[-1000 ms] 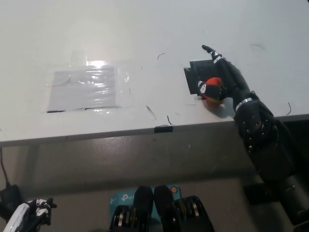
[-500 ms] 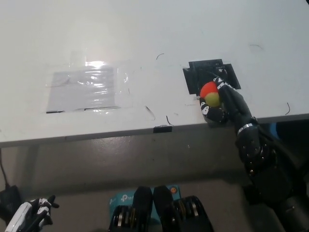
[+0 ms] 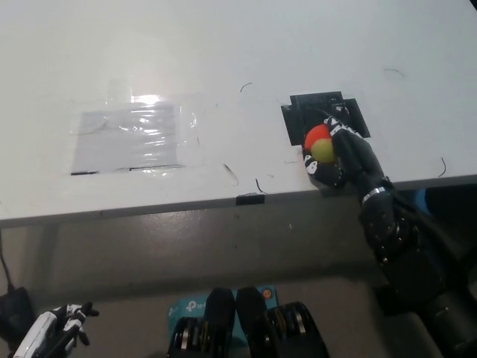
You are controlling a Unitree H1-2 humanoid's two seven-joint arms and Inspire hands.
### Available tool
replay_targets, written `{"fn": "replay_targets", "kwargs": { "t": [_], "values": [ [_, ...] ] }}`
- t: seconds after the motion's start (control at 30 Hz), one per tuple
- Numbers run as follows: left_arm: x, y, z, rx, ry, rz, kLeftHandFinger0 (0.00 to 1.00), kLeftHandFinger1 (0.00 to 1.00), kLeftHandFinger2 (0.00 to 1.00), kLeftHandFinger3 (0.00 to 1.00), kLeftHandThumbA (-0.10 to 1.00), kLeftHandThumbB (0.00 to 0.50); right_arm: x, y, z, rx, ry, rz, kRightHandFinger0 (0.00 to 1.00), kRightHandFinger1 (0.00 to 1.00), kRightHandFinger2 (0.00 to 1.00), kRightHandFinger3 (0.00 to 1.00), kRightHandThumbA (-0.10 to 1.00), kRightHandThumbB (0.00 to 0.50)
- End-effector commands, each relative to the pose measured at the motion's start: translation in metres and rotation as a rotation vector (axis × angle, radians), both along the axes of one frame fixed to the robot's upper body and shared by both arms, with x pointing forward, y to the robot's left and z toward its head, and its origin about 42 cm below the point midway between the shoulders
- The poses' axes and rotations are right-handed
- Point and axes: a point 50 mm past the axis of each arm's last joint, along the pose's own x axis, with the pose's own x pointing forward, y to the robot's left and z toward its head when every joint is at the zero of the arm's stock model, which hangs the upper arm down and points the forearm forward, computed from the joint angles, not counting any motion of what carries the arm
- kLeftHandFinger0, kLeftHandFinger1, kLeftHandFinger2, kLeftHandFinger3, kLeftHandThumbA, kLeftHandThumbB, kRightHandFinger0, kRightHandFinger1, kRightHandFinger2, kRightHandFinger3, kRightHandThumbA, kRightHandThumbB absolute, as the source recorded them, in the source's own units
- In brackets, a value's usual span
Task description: The robot uses right hand to squeeze a small tennis ball placed on the black area of the table
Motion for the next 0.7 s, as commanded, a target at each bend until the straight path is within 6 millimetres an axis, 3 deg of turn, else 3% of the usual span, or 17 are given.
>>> {"fn": "replay_targets", "kwargs": {
  "t": [0.0,0.2,0.33,0.4,0.43,0.47,0.5,0.53,0.57,0.6,0.63,0.67],
  "values": [
    [0.007,0.005,0.016,0.031,-0.044,-0.026,0.00,0.00,0.23,0.49,0.73,0.344,0.010,0.026,0.019,-0.036,-0.011,0.071,1.00,1.00,1.00,1.00,0.44,0.367],
    [0.013,0.003,0.021,0.032,-0.040,-0.033,0.02,0.02,0.22,0.46,0.74,0.348,0.018,0.039,0.031,-0.067,-0.001,0.083,1.00,1.00,1.00,1.00,0.43,0.375],
    [0.013,0.002,0.022,0.017,-0.043,-0.023,0.02,0.01,0.21,0.43,0.72,0.368,0.018,0.041,0.026,-0.127,0.020,0.096,0.99,1.00,1.00,1.00,0.39,0.384],
    [0.015,0.001,0.025,0.027,-0.054,-0.034,0.02,0.02,0.21,0.43,0.73,0.367,0.016,0.041,0.018,-0.272,0.018,0.114,0.69,1.00,1.00,1.00,0.38,0.355],
    [0.015,0.001,0.025,0.028,-0.054,-0.034,0.03,0.03,0.22,0.43,0.73,0.367,0.016,0.041,0.018,-0.277,0.018,0.114,0.61,0.98,1.00,1.00,0.38,0.361],
    [0.014,0.001,0.026,0.028,-0.058,-0.034,0.04,0.04,0.23,0.43,0.73,0.367,0.015,0.041,0.014,-0.315,0.006,0.129,0.40,0.69,1.00,1.00,0.32,0.329],
    [0.016,-0.001,0.026,0.027,-0.059,-0.038,0.04,0.04,0.23,0.43,0.72,0.366,0.014,0.039,0.013,-0.324,0.004,0.131,0.29,0.53,0.87,1.00,0.26,0.293],
    [0.016,-0.001,0.026,0.019,-0.062,-0.037,0.05,0.07,0.25,0.43,0.71,0.360,0.012,0.037,0.008,-0.352,-0.025,0.144,0.07,0.22,0.53,1.00,0.15,0.304],
    [0.017,-0.001,0.026,0.015,-0.065,-0.041,0.04,0.06,0.25,0.44,0.70,0.361,0.011,0.037,0.007,-0.354,-0.037,0.143,0.01,0.06,0.34,1.00,0.08,0.308],
    [0.018,-0.002,0.026,0.021,-0.068,-0.046,0.04,0.06,0.26,0.46,0.72,0.376,0.009,0.034,-0.001,-0.380,-0.054,0.138,0.00,0.00,0.17,1.00,0.01,0.276],
    [0.019,-0.002,0.027,0.027,-0.069,-0.047,0.04,0.06,0.26,0.47,0.72,0.376,0.008,0.034,-0.002,-0.391,-0.056,0.137,0.00,0.00,0.12,1.00,-0.01,0.265],
    [0.019,-0.002,0.028,0.028,-0.072,-0.048,0.02,0.04,0.25,0.46,0.73,0.373,0.007,0.033,-0.006,-0.404,-0.063,0.135,0.00,0.00,0.15,1.00,-0.06,0.235]
  ]
}}
